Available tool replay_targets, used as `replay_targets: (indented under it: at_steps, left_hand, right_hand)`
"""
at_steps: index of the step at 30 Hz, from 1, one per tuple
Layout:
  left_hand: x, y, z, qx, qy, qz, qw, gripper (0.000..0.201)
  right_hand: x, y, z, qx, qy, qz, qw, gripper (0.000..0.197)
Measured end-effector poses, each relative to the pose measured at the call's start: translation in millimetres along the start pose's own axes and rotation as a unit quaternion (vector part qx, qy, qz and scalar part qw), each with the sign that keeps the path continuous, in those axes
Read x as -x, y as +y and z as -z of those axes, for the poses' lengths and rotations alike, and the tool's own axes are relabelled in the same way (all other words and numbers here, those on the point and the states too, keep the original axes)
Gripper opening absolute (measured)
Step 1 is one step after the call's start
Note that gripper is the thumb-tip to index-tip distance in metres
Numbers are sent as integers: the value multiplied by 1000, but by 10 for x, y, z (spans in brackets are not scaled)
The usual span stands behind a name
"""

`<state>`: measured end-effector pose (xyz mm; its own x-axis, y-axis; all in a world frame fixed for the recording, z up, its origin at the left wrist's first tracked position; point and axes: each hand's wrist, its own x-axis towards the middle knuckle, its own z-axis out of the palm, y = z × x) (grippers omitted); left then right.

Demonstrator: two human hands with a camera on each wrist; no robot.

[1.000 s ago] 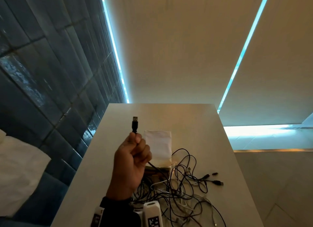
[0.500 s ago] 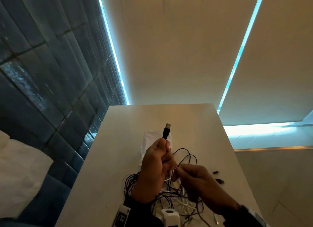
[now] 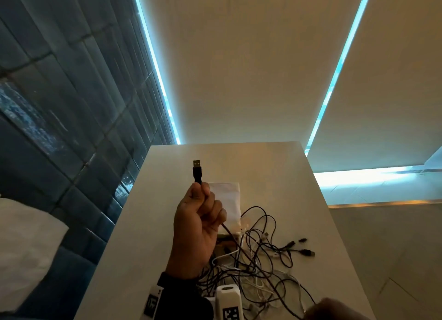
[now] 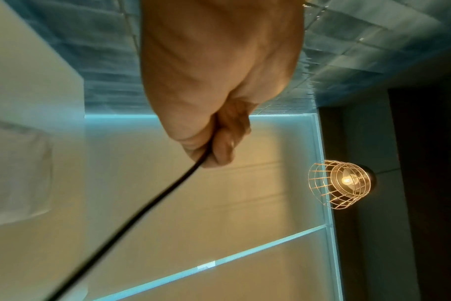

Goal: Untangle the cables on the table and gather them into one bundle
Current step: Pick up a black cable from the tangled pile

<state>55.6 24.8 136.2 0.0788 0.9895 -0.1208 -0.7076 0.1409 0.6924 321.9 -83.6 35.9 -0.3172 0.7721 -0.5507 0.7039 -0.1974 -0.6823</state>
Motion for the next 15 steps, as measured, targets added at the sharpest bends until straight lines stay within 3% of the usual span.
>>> replay_targets:
  at_steps: [2,5,6,10,12,15]
  left_hand:
    - [18,-40,-80,12,-6,11,1000,24]
    - [57,-170,-185,33,-50,39,997,22]
    - [83,-214,-209,25,-71,41,996,21]
    - [123,-213,-219,-53,-84,42,994,21]
    - [87,-123,-171,-29,-63,27,997,20]
    - [42,-10,-49,5,-25,-26,999,20]
  right_hand:
    - [-93,-85,28,38,-23,-14,999,59]
    - [-197,-475,123,-82,99,100,987,45]
    - [-233,-653,149,-136,107,135,976,43]
    - [-332,-1127,80,-250,52,225,940,32]
    - [-312,-1128,55,-318,46,216,922,32]
    - [-197,-861,52,-281,112,193,933,36]
